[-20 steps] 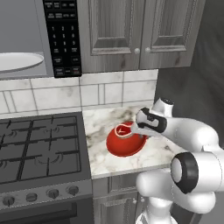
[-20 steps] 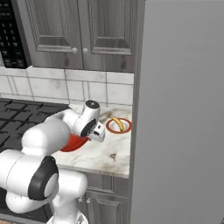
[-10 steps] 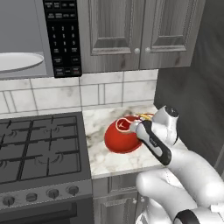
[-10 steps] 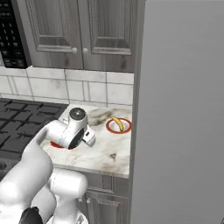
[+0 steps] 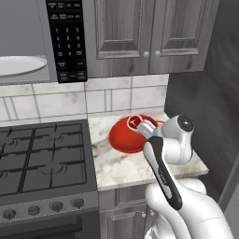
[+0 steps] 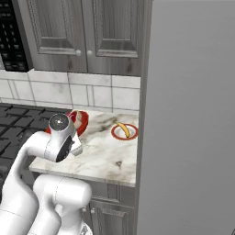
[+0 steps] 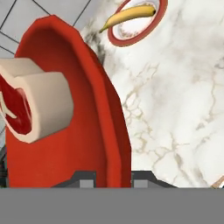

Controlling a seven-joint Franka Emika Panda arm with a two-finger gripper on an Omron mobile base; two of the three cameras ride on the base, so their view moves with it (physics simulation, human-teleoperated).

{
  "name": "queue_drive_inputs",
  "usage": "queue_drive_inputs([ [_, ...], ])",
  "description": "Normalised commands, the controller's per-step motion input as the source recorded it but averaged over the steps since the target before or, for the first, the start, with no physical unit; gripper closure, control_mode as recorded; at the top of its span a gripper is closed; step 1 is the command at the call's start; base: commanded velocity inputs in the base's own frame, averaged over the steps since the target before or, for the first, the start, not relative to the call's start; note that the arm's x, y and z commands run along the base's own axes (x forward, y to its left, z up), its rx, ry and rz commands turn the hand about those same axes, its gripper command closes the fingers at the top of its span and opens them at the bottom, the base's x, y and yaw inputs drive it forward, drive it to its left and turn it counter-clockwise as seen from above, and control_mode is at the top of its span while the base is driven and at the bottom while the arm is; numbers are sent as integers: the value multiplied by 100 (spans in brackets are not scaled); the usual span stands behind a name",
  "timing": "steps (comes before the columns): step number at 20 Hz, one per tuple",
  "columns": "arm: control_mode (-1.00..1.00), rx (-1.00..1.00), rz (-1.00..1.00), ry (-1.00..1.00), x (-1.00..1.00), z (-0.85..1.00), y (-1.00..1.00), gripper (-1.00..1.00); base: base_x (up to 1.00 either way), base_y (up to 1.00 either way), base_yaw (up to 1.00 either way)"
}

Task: Remove the banana from the bowl and place it on the small plate. Then place the bowl with only the steak in the microwave, close the door, and press the start button to microwave the steak.

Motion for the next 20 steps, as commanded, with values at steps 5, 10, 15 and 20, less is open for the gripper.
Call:
queue_drive_inputs([
  [5,-100,20,-29,-8,-37,61,3,100,0,0,0],
  [10,-100,27,-30,-9,-47,61,-2,100,0,0,0],
  [15,-100,23,-26,-5,-52,29,-2,100,0,0,0],
  [20,-100,14,-14,0,-39,9,0,100,0,0,0],
])
